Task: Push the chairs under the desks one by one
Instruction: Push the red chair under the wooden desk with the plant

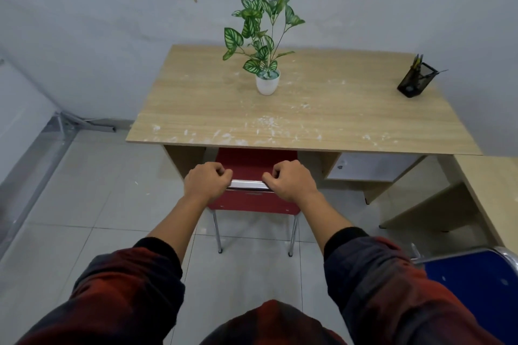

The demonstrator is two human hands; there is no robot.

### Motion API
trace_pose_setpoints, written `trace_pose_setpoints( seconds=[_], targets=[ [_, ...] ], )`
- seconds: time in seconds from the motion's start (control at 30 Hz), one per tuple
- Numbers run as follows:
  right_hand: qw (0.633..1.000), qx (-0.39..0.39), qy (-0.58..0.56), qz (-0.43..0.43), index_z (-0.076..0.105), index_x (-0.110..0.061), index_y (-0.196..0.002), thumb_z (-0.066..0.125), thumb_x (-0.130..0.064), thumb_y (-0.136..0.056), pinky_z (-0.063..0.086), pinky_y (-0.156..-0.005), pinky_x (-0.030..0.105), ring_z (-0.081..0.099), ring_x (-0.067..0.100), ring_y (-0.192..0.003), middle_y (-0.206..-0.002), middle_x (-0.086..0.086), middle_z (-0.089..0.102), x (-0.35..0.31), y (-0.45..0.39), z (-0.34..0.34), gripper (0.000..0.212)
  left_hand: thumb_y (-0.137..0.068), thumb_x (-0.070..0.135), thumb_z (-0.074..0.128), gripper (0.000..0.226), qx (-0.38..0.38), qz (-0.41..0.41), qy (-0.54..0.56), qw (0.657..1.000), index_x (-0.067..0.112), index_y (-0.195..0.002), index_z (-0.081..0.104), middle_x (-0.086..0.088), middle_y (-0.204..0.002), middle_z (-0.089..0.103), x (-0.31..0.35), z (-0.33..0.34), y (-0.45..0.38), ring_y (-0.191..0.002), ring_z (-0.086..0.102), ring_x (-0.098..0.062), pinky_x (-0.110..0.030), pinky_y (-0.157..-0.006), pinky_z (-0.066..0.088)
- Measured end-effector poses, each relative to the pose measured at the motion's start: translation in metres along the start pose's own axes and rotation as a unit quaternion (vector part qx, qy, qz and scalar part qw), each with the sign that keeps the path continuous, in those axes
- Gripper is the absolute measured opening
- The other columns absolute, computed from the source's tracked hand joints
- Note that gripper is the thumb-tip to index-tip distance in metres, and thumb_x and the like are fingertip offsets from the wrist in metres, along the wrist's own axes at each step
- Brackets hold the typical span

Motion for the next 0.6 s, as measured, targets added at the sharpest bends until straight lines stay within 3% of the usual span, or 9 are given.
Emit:
trace_pose_setpoints(
  seconds=[0.1,0.3,0.47,0.6],
  targets=[
    [1.000,-0.009,-0.006,-0.009,0.054,-0.017,-0.057,0.059,-0.044,-0.085,0.034,-0.050,0.025,0.046,0.017,-0.047,-0.049,-0.002,0.049,0.007,-0.004,-0.004,0.039,-0.078,0.043,0.050,0.032,0.018,-0.019,-0.008,1.000,0.020,-0.059,0.063,0.004,-0.057,0.062,0.005,0.006,0.000,-0.061,0.059,-0.019,-0.027,-0.058,0.041],
    [1.000,-0.006,0.017,-0.014,0.063,-0.014,-0.065,0.056,-0.047,-0.085,0.049,-0.055,0.029,0.056,0.019,-0.053,-0.054,-0.002,0.056,0.007,-0.004,-0.008,0.039,-0.071,0.045,0.044,0.036,0.037,0.000,-0.011,0.999,0.017,-0.055,0.062,0.001,-0.052,0.059,0.008,0.007,-0.004,-0.056,0.057,-0.020,-0.026,-0.055,0.042],
    [0.999,0.011,0.029,-0.024,0.063,-0.015,-0.065,0.056,-0.047,-0.085,0.041,-0.052,0.027,0.053,0.018,-0.052,-0.053,-0.004,0.054,0.004,-0.017,-0.006,0.039,-0.072,0.044,0.044,0.036,0.047,0.016,-0.017,0.999,0.017,-0.051,0.058,0.002,-0.048,0.054,0.007,0.001,-0.015,-0.052,0.053,-0.019,-0.024,-0.051,0.037],
    [1.000,-0.004,0.017,-0.021,0.065,-0.013,-0.067,0.054,-0.047,-0.085,0.049,-0.055,0.030,0.057,0.021,-0.055,-0.056,0.000,0.058,-0.008,-0.025,0.004,0.041,-0.071,0.045,0.044,0.037,0.039,-0.002,-0.026,0.999,0.018,-0.053,0.060,0.002,-0.051,0.057,-0.005,-0.003,-0.028,-0.056,0.055,-0.020,-0.025,-0.052,0.035]
  ],
)
Point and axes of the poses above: each hand's wrist, its own y-axis away from the middle knuckle, its own z-axis out of the palm, x = y × z, the point moved 4 cm from there along -y, towards the middle knuckle
